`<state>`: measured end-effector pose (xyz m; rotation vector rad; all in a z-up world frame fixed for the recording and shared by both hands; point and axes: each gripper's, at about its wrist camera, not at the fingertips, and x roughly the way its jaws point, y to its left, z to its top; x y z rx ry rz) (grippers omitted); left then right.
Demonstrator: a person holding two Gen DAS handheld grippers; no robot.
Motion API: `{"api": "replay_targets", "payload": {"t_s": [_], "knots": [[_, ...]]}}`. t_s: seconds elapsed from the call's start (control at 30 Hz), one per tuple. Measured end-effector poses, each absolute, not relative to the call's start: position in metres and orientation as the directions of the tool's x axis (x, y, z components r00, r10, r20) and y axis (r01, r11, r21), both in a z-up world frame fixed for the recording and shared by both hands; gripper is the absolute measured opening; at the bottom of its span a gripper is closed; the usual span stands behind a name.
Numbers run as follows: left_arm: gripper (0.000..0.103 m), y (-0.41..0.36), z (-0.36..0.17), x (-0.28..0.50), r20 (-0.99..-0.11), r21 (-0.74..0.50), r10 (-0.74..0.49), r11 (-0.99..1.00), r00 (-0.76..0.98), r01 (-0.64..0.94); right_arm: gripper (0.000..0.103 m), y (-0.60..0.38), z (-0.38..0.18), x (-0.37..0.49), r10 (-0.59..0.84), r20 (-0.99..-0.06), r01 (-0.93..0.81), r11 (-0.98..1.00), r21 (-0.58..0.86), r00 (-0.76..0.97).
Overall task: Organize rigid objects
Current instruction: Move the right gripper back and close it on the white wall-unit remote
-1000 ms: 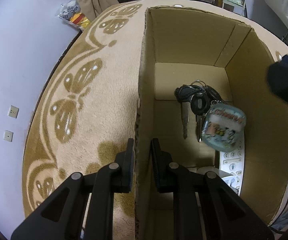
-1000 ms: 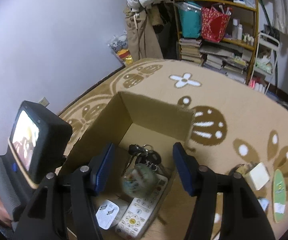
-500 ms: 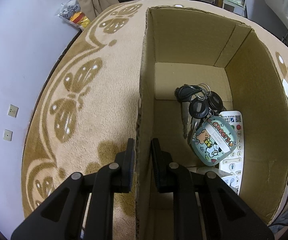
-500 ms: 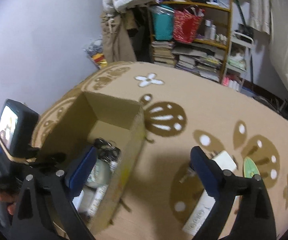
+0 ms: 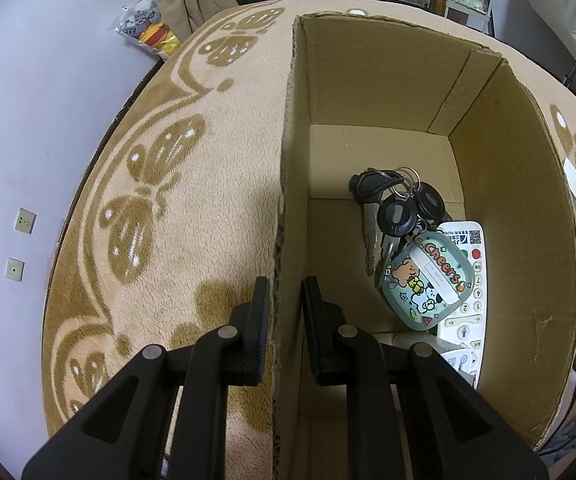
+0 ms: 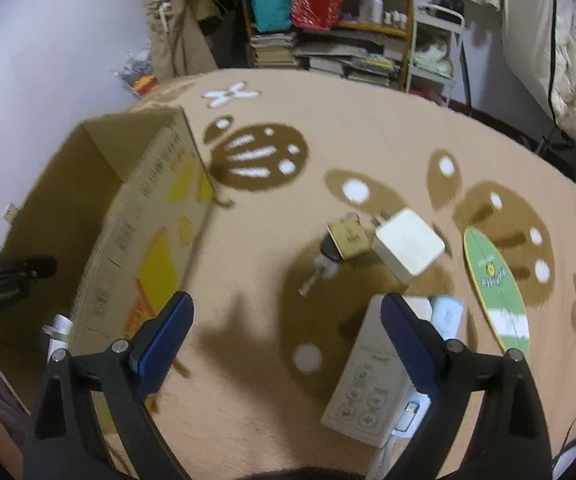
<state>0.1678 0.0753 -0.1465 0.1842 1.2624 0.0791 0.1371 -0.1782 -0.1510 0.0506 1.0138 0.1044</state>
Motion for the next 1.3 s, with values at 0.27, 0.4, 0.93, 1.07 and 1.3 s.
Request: {"api": "replay_targets", "payload": {"t_s": [0.27,0.4,0.93,1.07,1.3], "knots": [[0.017,0.076,-0.147,0.168,-0.939,0.18,0.159,0.983,0.304,0.042,0.099,-0.19,-0.17,0.132,0.117,-0.859,-0.01,0.992,0.129,0.499],[0.017,0.076,-0.147,0.167,-0.94,0.177,0.156,0.983,0.303,0.042,0.1,-0.196,-0.172,0.129,0.108,-0.852,0.015,0.991,0.135,0.512],[0.017,0.077,-0.147,0.167,-0.941,0.171,0.151,0.984,0.301,0.041,0.1,-0.223,-0.185,0.129,0.108,-0.866,0.114,0.976,0.186,0.489],[0.017,0.076,-0.147,0.167,-0.941,0.173,0.152,0.984,0.301,0.041,0.099,-0.223,-0.186,0.129,0.129,-0.863,0.103,0.974,0.204,0.488],[0.017,0.077,-0.147,0.167,-0.941,0.172,0.151,0.984,0.301,0.041,0.08,-0.224,-0.204,0.13,0.243,-0.87,0.103,0.944,0.314,0.428]]}}
